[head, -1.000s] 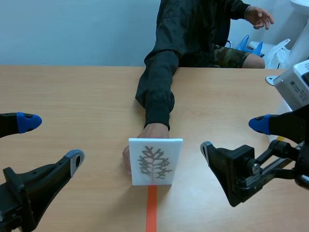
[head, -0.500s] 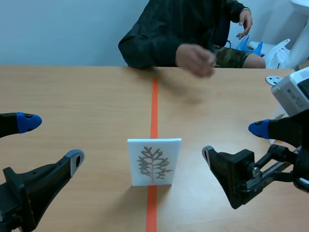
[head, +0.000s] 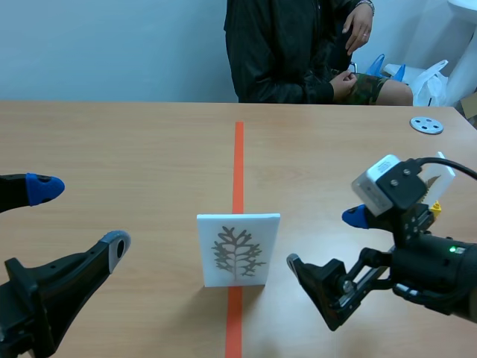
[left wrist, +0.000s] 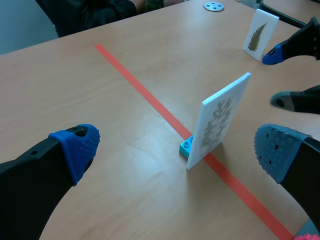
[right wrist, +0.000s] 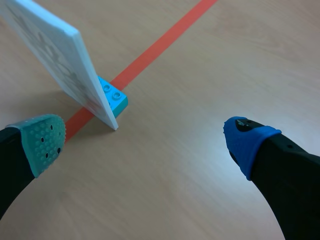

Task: Sort the leaf by its shape. The table is split by an orange tape line. A compound leaf with several leaflets goes to the left side, a simple leaf with one blade goes to the right side. Return to the home posture when a red brick is placed on the table.

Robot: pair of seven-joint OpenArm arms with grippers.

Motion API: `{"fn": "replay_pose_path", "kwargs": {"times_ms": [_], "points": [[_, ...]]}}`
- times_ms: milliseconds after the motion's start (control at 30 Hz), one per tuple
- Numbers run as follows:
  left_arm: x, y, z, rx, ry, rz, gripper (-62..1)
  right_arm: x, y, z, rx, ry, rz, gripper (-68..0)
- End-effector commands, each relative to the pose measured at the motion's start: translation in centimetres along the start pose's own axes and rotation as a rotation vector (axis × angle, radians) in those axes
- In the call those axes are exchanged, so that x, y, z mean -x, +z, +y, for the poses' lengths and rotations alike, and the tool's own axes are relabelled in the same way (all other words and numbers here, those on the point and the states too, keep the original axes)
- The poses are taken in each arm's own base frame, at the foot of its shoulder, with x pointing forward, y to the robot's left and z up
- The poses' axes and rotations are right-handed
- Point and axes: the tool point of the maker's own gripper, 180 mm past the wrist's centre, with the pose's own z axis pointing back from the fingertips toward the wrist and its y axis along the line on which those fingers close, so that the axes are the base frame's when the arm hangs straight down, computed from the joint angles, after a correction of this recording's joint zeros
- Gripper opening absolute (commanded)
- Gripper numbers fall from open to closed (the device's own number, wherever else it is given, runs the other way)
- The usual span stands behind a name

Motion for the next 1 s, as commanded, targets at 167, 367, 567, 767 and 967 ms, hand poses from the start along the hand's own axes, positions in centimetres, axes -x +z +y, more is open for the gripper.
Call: {"fn": "replay_pose_path", "kwargs": {"times_ms": [167,367,567,767,967], "points": [[-0.9,-0.1,-0.3,0.005,0.005,-0.035,1.4,-0.5,-2.7,0.9,-0.072,0.119,-0.062,0.4],[-0.9,-0.1,-0.3,0.005,0.005,-0.035,1.4,0.5,-5.1,2.3,-0.136,0.173,-0.075,0.4],[-0.9,-0.1,-0.3,0.005,0.005,-0.035,1.4,0.4,-7.0,4.0,-0.184,0.175,-0.115,0.4],[-0.9,-0.1,-0.3,0.005,0.005,-0.035,1.4,0.4,-7.4,5.3,-0.218,0.202,-0.12,-7.0],[-0.9,-0.1,-0.3,0.005,0.005,-0.035,1.4,0.4,-7.4,5.3,-0.218,0.204,-0.12,-30.4]]}}
